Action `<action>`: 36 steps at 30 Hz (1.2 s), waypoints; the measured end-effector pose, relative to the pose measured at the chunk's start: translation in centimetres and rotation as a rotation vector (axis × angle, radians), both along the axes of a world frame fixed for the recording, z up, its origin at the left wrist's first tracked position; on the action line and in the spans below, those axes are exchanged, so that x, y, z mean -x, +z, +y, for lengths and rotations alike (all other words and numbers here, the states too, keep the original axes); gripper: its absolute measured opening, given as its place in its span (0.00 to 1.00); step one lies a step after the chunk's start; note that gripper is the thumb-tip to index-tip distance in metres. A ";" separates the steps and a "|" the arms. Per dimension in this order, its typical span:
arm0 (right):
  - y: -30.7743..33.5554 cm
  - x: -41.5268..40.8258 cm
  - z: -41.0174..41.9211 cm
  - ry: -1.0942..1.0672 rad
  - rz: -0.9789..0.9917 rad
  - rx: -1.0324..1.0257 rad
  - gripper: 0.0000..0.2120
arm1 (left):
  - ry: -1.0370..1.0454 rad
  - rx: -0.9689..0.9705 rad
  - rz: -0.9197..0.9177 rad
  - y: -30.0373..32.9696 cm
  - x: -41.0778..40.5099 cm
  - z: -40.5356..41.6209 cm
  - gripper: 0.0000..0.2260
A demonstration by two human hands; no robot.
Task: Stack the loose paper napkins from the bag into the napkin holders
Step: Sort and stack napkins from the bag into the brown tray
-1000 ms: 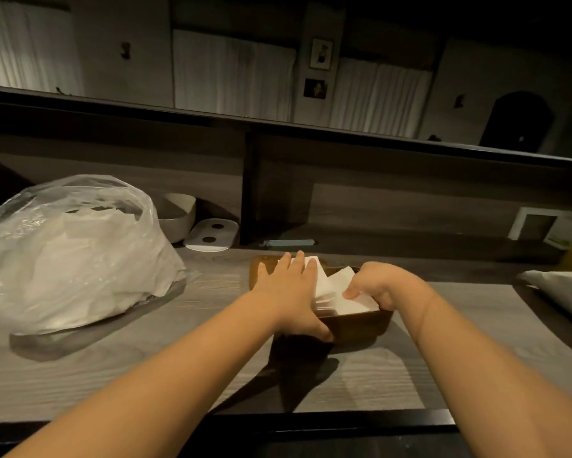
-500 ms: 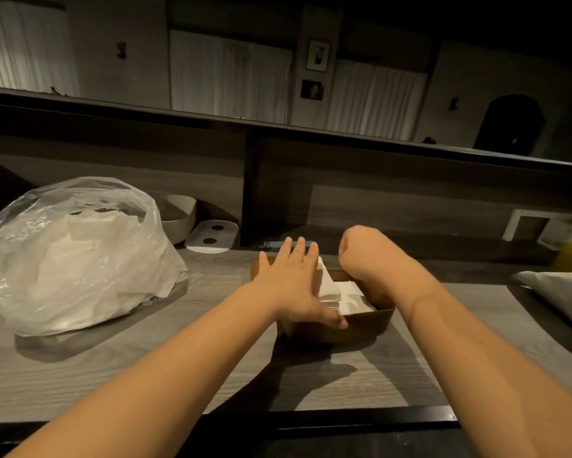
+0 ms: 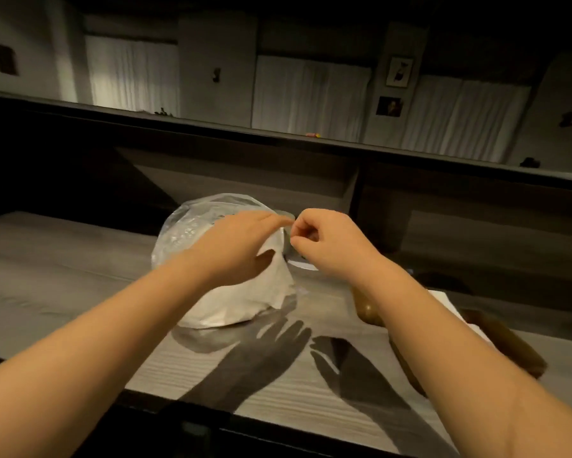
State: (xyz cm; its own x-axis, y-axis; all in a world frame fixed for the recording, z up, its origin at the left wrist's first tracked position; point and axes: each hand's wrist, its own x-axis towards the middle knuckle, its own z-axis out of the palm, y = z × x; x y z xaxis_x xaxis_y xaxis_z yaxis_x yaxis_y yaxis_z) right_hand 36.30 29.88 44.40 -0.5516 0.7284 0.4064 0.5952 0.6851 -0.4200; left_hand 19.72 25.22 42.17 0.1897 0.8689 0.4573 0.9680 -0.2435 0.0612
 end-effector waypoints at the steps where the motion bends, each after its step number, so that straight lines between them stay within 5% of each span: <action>1: -0.5 1.5 0.0 0.047 -0.001 -0.015 0.04 | 0.057 -0.017 -0.033 -0.3 2.1 -0.3 0.22; 4: -2.3 5.5 0.4 0.192 -0.074 0.030 0.14 | 0.197 0.045 -0.131 -2.1 6.1 -0.7 0.19; 7: -3.9 8.1 1.2 0.221 -0.311 -0.033 0.10 | 0.274 0.176 -0.128 -4.1 8.1 -0.9 0.21; 13: -4.2 9.2 3.7 -0.129 -0.759 -0.159 0.13 | 0.347 0.184 -0.186 -6.3 10.9 -1.3 0.27; 16: -3.7 10.2 4.1 -0.125 -0.639 -0.245 0.06 | 0.331 0.158 -0.237 -6.4 11.1 -1.2 0.30; 19: -3.9 11.8 4.6 0.117 -0.433 -0.247 0.21 | 0.303 0.114 -0.319 -6.1 10.9 -0.9 0.29; 23: -3.9 13.9 4.9 0.132 -0.545 -0.146 0.42 | 0.302 0.051 -0.355 -5.8 11.2 -0.8 0.25; 31: -3.6 14.3 4.7 0.165 -0.742 -0.323 0.13 | 0.261 0.029 -0.379 -6.3 12.1 -0.8 0.24; 36: -2.4 14.1 4.4 0.153 -0.844 -0.257 0.20 | 0.236 0.006 -0.474 -6.2 12.2 -1.0 0.20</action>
